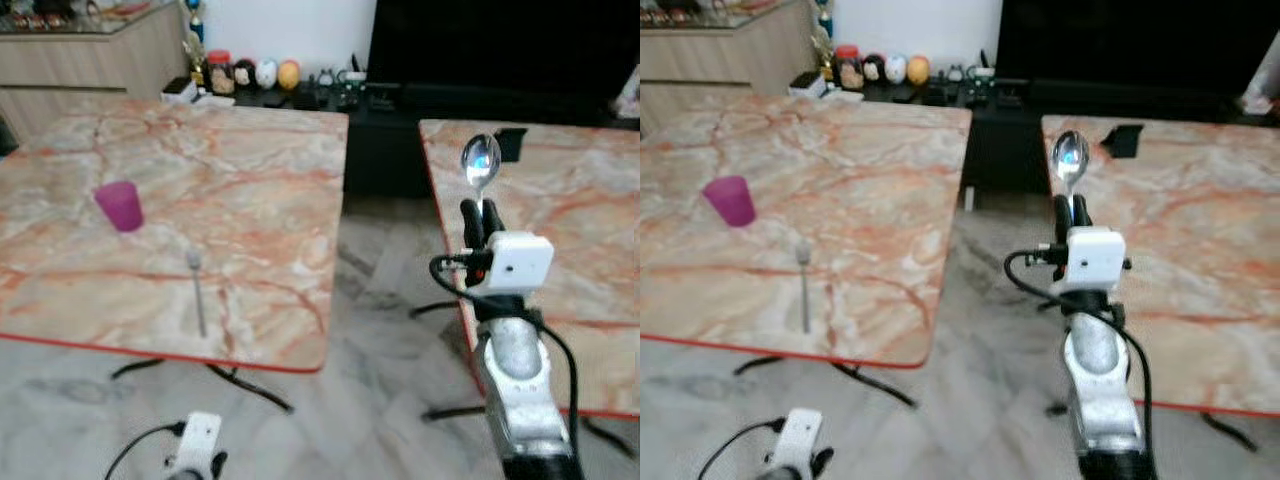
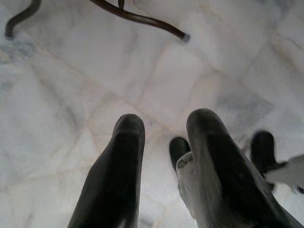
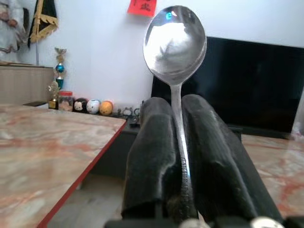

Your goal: Setting the table

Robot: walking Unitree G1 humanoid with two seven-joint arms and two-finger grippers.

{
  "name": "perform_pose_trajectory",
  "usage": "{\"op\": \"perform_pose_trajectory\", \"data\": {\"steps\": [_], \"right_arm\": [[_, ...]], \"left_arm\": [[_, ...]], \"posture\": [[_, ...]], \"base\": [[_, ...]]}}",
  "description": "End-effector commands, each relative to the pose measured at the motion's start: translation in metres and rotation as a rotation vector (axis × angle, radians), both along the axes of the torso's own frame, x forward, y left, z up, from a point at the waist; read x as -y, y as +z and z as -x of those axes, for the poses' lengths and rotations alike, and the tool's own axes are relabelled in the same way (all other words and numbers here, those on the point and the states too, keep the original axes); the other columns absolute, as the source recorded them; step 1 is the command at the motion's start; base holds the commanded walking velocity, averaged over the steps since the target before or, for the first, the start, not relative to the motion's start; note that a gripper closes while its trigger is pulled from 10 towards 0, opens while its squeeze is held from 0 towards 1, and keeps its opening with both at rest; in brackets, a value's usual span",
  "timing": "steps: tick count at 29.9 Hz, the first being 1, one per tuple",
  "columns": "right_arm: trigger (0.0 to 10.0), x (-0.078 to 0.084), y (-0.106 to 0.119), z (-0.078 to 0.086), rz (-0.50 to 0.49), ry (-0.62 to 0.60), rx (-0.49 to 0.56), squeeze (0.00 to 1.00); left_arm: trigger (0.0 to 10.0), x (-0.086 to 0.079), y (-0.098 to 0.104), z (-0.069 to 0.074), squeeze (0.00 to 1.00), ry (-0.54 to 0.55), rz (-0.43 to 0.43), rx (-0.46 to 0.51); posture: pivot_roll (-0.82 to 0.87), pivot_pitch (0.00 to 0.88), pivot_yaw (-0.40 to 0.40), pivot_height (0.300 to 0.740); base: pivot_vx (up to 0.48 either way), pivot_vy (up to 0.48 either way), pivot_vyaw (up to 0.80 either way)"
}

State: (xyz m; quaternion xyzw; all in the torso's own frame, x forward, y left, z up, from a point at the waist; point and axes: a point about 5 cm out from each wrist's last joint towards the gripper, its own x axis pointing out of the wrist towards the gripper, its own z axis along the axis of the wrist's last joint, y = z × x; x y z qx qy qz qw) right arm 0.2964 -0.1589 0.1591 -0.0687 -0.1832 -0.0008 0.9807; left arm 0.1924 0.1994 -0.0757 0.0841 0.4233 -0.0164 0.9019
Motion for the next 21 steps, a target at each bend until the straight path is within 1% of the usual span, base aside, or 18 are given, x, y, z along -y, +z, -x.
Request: {"op": "perform_pose_trajectory", "data": {"steps": [1, 10, 21], "right_arm": [[10.0, 0.0039, 0.0073, -0.0011, 0.005, -0.01, 0.03, 0.0], [10.0, 0.0004, 0.0086, -0.0027, 0.007, 0.002, 0.033, 0.0], [10.0, 0.0024, 0.0078, -0.0012, 0.006, -0.01, 0.022, 0.0]], "left_arm": [[10.0, 0.0027, -0.0005, 0.0, 0.0, -0.025, -0.005, -0.007], [10.0, 0.0007, 0.0005, -0.0014, 0.0, -0.028, -0.012, -0.005], [10.0, -0.0007, -0.0009, 0.0016, 0.0, -0.013, -0.009, -0.011]], "posture": [[0.01, 0.0, -0.015, 0.731], [0.01, 0.0, -0.012, 0.731], [0.0, 0.0, -0.007, 0.731]], "base": [[0.0, -0.322, 0.0], [0.0, -0.326, 0.0], [0.0, -0.329, 0.0]]}}
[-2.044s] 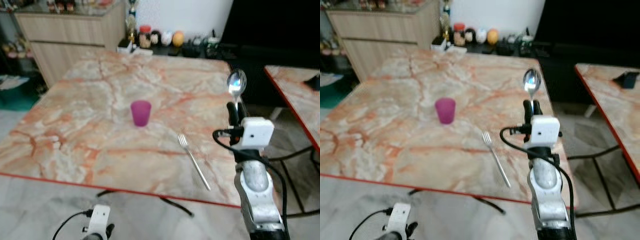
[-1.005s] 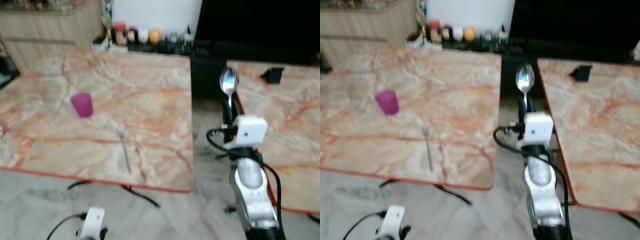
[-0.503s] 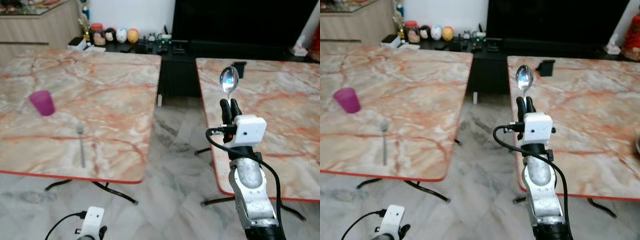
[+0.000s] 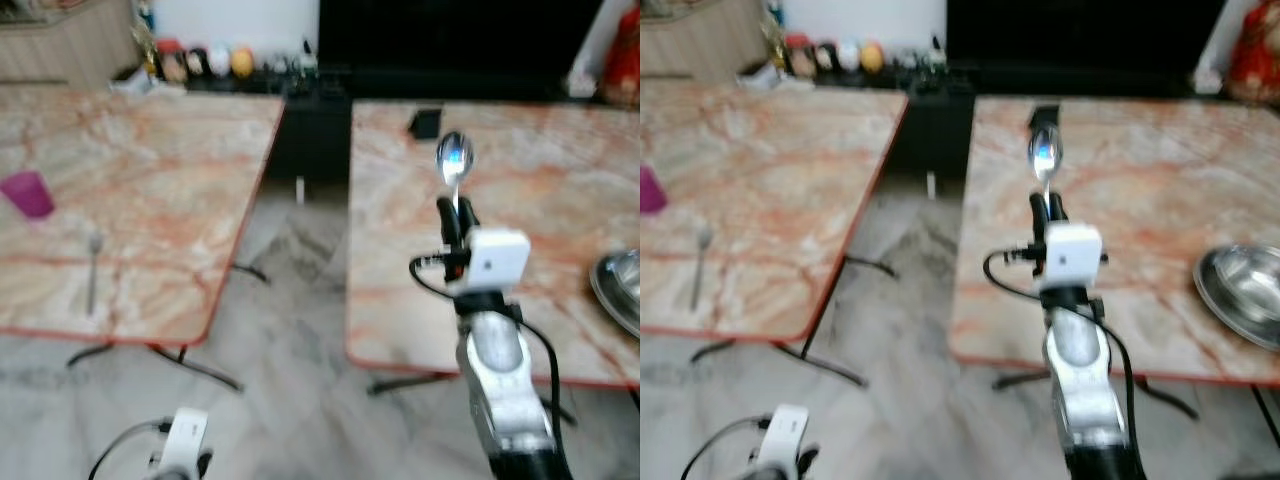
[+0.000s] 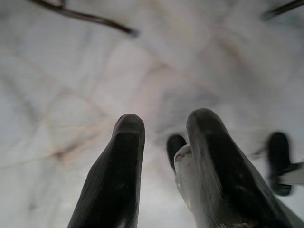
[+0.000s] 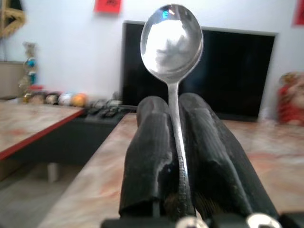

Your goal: Setting the table

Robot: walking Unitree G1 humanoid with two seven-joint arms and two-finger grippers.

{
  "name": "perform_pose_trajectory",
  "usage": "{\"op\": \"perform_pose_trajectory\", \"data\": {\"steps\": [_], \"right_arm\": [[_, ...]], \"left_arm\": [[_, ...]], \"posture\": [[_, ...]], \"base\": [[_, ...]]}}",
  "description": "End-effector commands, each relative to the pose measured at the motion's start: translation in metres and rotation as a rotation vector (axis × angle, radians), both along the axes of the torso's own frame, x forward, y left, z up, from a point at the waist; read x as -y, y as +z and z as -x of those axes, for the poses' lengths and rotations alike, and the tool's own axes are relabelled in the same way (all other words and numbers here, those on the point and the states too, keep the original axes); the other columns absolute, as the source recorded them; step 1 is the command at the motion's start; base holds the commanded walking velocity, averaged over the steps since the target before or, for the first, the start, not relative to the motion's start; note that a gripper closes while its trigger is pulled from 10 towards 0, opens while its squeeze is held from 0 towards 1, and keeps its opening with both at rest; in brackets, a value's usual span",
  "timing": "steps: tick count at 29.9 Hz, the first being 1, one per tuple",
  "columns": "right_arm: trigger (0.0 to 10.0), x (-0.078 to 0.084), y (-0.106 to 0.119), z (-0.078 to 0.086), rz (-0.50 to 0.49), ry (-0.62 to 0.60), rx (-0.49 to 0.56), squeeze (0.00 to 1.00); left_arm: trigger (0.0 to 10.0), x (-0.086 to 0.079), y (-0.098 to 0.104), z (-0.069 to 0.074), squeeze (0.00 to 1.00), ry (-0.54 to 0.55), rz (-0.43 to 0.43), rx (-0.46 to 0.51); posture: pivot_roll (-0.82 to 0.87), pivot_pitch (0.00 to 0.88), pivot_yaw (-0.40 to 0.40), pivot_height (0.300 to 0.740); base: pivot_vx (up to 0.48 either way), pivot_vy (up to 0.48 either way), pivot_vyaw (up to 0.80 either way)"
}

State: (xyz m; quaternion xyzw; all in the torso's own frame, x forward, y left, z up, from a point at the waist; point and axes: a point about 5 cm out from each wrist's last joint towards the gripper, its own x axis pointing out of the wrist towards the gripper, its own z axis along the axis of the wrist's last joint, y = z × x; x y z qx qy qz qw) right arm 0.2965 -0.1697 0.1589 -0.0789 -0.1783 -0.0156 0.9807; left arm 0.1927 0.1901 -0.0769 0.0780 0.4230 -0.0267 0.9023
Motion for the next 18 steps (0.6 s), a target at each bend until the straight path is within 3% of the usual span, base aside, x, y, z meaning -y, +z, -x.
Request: {"op": "perform_pose_trajectory", "data": {"steps": [1, 18], "right_arm": [[10.0, -0.0083, 0.0083, -0.0011, -0.008, 0.023, 0.029, 0.0], [10.0, -0.0016, 0.0088, -0.0001, 0.001, 0.003, 0.02, 0.0]], "left_arm": [[10.0, -0.01, 0.0003, 0.0021, 0.0, 0.001, -0.028, -0.01], [10.0, -0.011, -0.0009, 0.0047, 0.0, 0.0, -0.031, -0.018]], "posture": [[0.0, 0.0, -0.007, 0.731], [-0.01, 0.0, -0.007, 0.731]], "base": [[0.0, -0.33, 0.0], [0.0, -0.331, 0.0]]}}
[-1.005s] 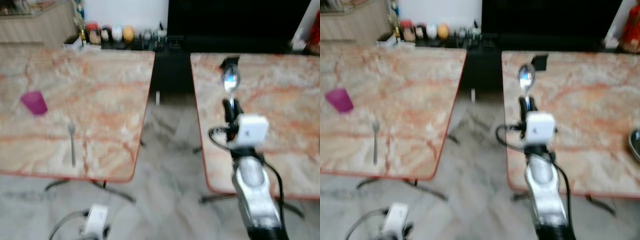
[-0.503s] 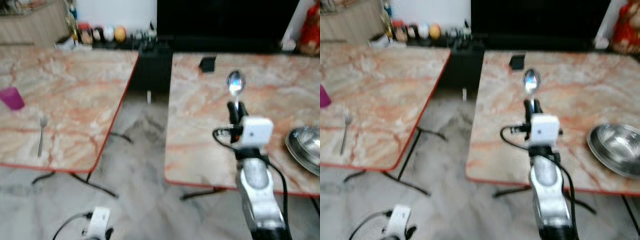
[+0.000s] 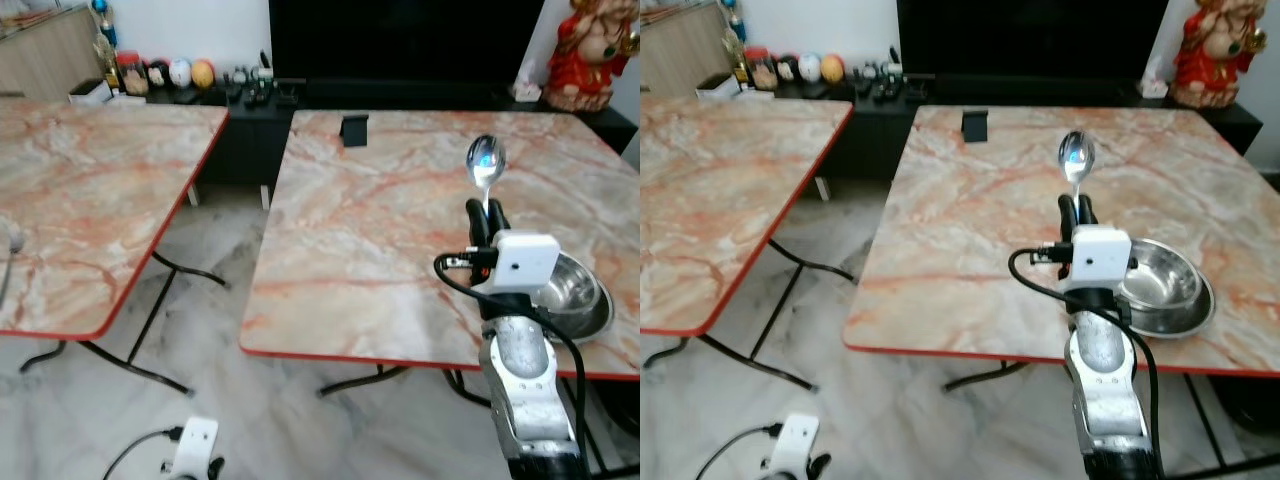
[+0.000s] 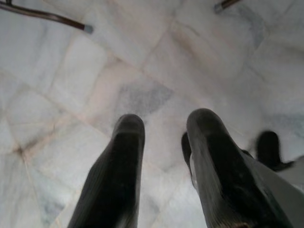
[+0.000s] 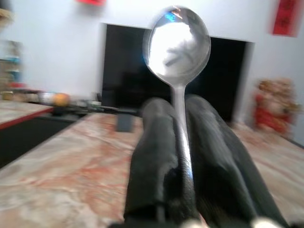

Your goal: Setting the table

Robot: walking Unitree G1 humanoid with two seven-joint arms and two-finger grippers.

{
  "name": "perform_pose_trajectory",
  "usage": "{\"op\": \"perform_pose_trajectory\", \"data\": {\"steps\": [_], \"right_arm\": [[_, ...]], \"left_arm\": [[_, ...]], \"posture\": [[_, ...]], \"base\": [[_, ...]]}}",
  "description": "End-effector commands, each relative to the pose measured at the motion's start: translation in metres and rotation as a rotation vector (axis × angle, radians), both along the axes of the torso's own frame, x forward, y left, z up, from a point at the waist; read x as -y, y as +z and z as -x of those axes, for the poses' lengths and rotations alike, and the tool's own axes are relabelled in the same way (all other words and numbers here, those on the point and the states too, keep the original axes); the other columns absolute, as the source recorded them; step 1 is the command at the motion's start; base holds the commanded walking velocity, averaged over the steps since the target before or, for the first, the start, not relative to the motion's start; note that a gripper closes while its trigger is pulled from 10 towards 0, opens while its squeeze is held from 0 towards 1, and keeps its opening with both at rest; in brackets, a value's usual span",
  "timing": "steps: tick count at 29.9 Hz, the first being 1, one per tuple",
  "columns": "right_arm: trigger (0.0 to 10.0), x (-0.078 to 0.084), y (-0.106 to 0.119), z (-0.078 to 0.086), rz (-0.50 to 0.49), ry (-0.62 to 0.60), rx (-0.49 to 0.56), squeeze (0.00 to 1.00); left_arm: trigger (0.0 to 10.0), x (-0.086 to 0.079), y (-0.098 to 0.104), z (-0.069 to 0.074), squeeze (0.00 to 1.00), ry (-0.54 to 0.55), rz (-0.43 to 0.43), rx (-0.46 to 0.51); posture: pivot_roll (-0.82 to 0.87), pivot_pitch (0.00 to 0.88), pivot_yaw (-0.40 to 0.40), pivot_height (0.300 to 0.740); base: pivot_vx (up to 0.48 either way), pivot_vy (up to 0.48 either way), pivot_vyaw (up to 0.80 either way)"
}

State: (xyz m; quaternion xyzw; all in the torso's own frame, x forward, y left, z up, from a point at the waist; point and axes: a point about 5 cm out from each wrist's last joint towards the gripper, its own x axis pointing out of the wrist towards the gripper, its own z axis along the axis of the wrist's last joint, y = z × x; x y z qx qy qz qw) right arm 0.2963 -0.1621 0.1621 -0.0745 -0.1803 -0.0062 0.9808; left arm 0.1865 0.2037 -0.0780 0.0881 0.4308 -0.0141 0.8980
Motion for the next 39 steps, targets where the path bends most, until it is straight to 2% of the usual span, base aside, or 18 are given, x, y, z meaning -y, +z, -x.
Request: {"op": "perform_pose_trajectory", "data": {"steps": [1, 15, 29, 39], "right_arm": [[10.0, 0.006, 0.006, 0.0, 0.006, -0.017, 0.016, 0.0], [10.0, 0.006, 0.006, -0.003, 0.013, -0.014, 0.013, 0.0], [10.0, 0.012, 0.006, -0.003, 0.02, -0.033, 0.012, 0.0], [10.0, 0.023, 0.01, -0.005, 0.019, -0.076, 0.013, 0.0]], "left_arm": [[10.0, 0.003, 0.0, -0.002, 0.0, -0.015, -0.001, -0.003], [10.0, 0.006, 0.0, -0.003, 0.0, -0.021, 0.003, -0.003], [10.0, 0.003, 0.0, -0.002, 0.0, 0.013, 0.016, 0.002], [10.0, 0.003, -0.001, 0.0, 0.0, 0.014, 0.02, -0.007]], "posture": [[-0.01, 0.0, -0.007, 0.731], [-0.01, 0.0, -0.013, 0.731], [0.0, 0.0, -0.014, 0.731], [0.0, 0.0, -0.013, 0.731]], "base": [[0.0, -0.334, 0.0], [0.0, -0.32, 0.0], [0.0, 0.0, 0.0], [0.0, 0.0, 0.0]]}}
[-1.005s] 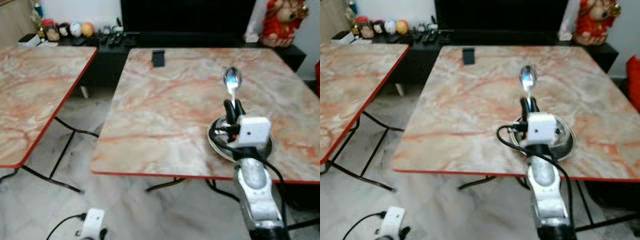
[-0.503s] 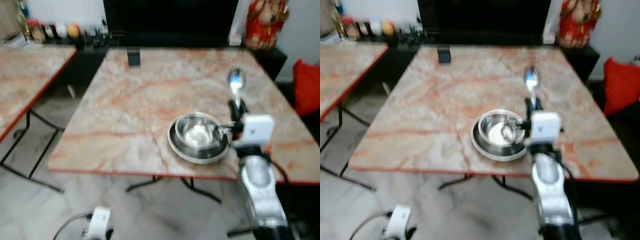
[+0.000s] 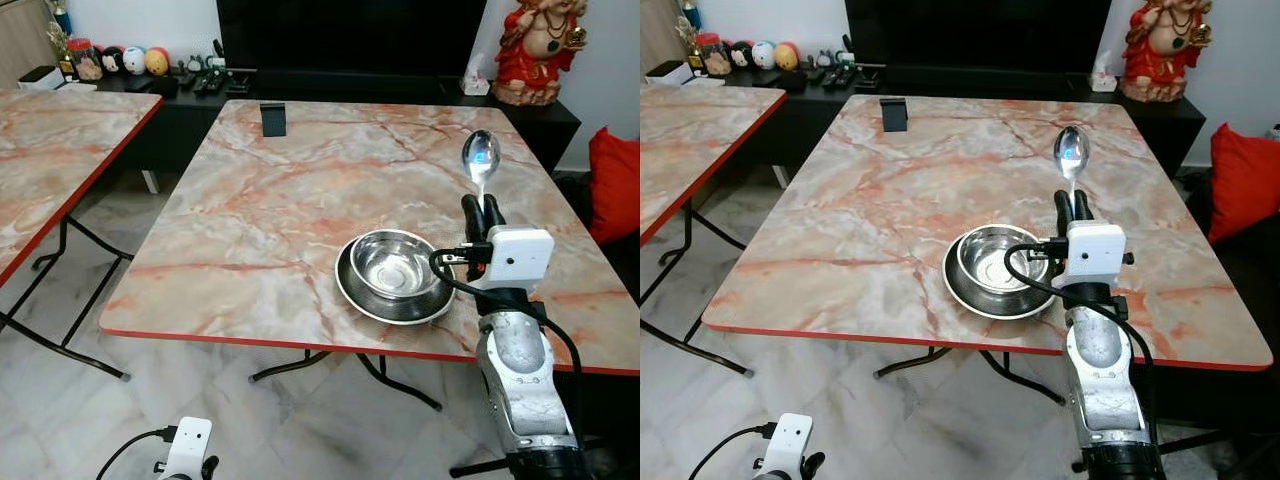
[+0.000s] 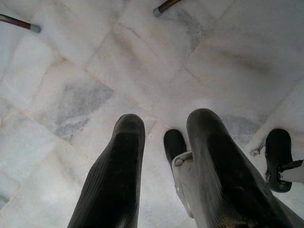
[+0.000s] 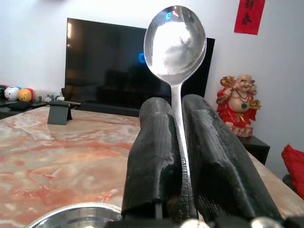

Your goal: Setting the table

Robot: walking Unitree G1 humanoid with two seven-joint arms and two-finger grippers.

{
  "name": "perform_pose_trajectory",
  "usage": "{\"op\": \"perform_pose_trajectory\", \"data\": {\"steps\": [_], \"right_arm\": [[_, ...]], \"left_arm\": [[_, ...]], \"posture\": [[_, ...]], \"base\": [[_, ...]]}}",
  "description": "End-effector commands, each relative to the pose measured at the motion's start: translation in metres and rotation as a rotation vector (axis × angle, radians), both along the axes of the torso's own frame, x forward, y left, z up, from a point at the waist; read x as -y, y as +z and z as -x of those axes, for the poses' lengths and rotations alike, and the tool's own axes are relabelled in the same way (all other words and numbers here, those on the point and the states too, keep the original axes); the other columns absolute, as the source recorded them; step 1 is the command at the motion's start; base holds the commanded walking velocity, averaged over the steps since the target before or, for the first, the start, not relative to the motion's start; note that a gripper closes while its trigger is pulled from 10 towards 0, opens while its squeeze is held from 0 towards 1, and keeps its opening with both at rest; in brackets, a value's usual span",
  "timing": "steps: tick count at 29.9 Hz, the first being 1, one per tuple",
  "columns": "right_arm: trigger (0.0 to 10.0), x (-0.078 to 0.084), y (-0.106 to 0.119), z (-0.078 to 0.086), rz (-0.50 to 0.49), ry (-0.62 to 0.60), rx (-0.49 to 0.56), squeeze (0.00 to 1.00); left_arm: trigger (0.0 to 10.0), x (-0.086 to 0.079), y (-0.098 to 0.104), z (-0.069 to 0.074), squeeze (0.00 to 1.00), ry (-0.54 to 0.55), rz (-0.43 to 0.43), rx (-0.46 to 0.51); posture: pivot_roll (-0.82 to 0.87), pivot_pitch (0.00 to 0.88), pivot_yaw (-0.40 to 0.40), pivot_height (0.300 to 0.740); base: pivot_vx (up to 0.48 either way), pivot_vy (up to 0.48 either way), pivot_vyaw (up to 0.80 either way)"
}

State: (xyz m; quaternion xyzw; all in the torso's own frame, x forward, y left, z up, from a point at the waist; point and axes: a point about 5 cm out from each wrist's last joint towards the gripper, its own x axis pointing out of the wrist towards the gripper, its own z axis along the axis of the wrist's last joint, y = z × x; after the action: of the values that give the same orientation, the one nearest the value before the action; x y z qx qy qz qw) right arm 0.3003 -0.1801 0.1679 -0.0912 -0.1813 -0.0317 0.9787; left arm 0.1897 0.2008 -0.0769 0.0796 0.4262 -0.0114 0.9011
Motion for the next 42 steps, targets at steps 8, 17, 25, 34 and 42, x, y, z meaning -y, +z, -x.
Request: {"op": "perform_pose_trajectory", "data": {"steps": [8, 17, 25, 34, 42], "right_arm": [[10.0, 0.031, 0.013, -0.004, -0.044, -0.115, 0.017, 0.0], [10.0, 0.042, 0.016, -0.009, -0.044, -0.133, 0.0, 0.0], [10.0, 0.033, 0.012, -0.011, -0.061, -0.101, -0.016, 0.0], [10.0, 0.036, 0.015, -0.013, -0.055, -0.11, -0.014, 0.0], [10.0, 0.033, 0.014, -0.013, -0.059, -0.105, -0.019, 0.0]], "left_arm": [[10.0, 0.0, -0.002, 0.003, 0.0, 0.002, 0.006, -0.024], [10.0, 0.0, -0.003, 0.005, 0.0, -0.007, 0.0, -0.031], [10.0, 0.001, -0.003, 0.004, 0.0, -0.015, -0.004, -0.029], [10.0, -0.001, -0.003, 0.006, 0.0, -0.004, -0.004, -0.038], [10.0, -0.001, -0.005, 0.009, 0.0, 0.002, -0.006, -0.046]], "posture": [[0.0, 0.0, -0.011, 0.731], [-0.01, 0.0, -0.01, 0.731], [0.0, 0.0, -0.009, 0.731], [0.0, 0.0, -0.011, 0.731], [0.0, 0.0, -0.012, 0.731]], "base": [[0.0, 0.0, 0.0], [0.0, 0.0, 0.0], [0.0, 0.0, 0.0], [0.095, 0.0, 0.0], [0.314, 0.0, 0.0]]}}
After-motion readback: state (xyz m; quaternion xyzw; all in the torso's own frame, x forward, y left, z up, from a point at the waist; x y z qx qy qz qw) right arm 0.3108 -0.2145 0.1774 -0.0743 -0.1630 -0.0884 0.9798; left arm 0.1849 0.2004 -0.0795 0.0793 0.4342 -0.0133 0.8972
